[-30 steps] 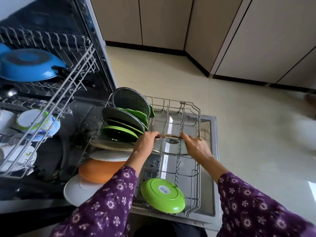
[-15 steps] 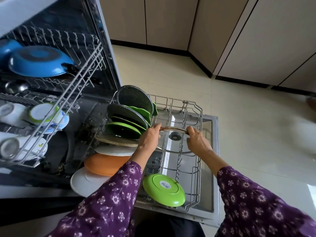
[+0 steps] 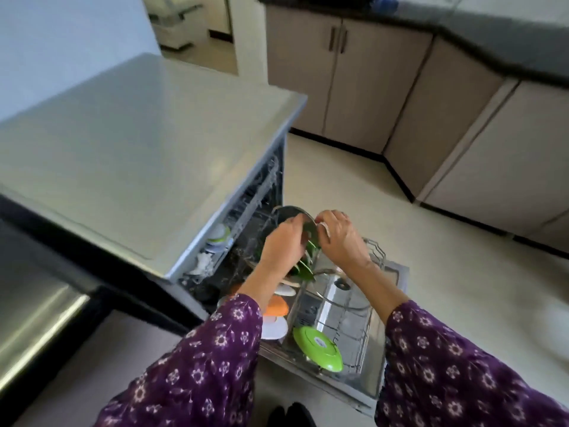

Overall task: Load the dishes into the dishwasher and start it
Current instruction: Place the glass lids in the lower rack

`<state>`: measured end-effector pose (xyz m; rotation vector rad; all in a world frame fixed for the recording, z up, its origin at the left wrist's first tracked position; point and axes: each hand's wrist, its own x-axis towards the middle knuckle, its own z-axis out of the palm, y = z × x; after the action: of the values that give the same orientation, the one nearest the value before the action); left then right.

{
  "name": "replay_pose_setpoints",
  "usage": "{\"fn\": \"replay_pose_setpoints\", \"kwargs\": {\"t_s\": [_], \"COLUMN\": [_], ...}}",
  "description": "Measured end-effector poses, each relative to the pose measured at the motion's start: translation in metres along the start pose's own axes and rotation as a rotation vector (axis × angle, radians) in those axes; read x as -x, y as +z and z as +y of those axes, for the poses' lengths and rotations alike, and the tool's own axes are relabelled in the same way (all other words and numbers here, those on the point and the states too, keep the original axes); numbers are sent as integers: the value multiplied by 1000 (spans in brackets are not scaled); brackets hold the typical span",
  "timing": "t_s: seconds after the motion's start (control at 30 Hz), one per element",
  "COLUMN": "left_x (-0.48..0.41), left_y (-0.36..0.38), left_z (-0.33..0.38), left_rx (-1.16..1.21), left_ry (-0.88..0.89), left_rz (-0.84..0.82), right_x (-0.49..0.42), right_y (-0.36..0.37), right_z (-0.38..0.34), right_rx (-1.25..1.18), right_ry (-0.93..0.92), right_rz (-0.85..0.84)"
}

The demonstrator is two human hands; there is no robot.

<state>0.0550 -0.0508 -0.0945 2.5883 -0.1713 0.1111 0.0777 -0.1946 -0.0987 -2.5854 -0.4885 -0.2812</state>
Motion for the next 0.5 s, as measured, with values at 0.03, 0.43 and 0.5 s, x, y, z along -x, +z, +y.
{"fn": "replay_pose_setpoints", "kwargs": {"t_s": [0.03, 0.43, 0.5], "left_x": [8, 238, 278], "left_y": [-31, -268, -285], "left_z": [3, -67, -80], "left_rx": [18, -33, -49], "left_ry": [-11, -648, -759], "left_rz": [42, 441, 522], "right_x": [-11, -49, -46], "right_y": [-16, -72, -62], "right_z": [-24, -295, -334], "right_rx": [-13, -200, -258], "right_ry": [-53, -326, -361], "right_rz": [9, -382, -454]}}
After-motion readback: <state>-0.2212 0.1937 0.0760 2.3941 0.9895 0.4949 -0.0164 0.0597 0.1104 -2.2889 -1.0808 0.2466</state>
